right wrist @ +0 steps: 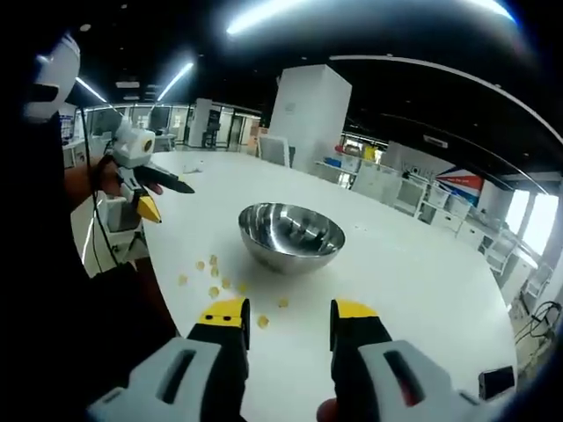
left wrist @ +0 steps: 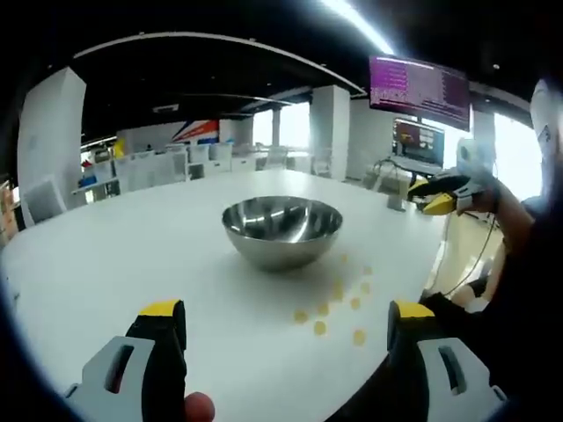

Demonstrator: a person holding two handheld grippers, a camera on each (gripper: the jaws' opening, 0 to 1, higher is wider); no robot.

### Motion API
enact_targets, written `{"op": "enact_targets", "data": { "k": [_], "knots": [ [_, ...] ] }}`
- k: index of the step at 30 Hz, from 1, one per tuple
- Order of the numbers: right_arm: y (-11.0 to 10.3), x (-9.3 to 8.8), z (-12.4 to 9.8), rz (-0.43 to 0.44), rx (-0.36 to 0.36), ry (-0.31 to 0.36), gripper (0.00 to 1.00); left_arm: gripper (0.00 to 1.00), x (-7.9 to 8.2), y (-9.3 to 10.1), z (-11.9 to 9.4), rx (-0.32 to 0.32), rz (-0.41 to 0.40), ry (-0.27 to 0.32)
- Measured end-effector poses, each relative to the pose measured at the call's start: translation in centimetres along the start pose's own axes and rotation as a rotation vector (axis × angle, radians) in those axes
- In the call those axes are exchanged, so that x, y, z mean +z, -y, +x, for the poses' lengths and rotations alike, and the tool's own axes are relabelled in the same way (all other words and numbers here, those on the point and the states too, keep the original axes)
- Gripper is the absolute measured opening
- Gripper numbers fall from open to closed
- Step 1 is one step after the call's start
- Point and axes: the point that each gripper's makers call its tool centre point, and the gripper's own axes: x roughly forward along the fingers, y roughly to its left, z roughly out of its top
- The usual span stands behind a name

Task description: Pick up the QQ candy scattered on the table and place it into the stainless steel bowl on the table

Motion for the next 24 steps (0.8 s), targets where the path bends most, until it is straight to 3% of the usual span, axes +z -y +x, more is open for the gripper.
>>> {"op": "enact_targets", "data": {
  "k": [8,16,24],
  "knots": [
    [-0.6,-0.4,0.2,0.009,0.016,-0.008,0.37,0.95,-0.3,0.2,-0.1,0.003,-0.004,-0.006],
    [-0.1,-0.4,-0.2,0.016,0.008,0.006,0.37,0.95,0.4,0.0,-0.9,0.038,0.009,0.022],
    [0.3,0.0,-0.6,0.017,0.004,0.038,0.36,0.95,-0.4,1.6,-0.7,0.016,0.007,0.010]
  ]
}}
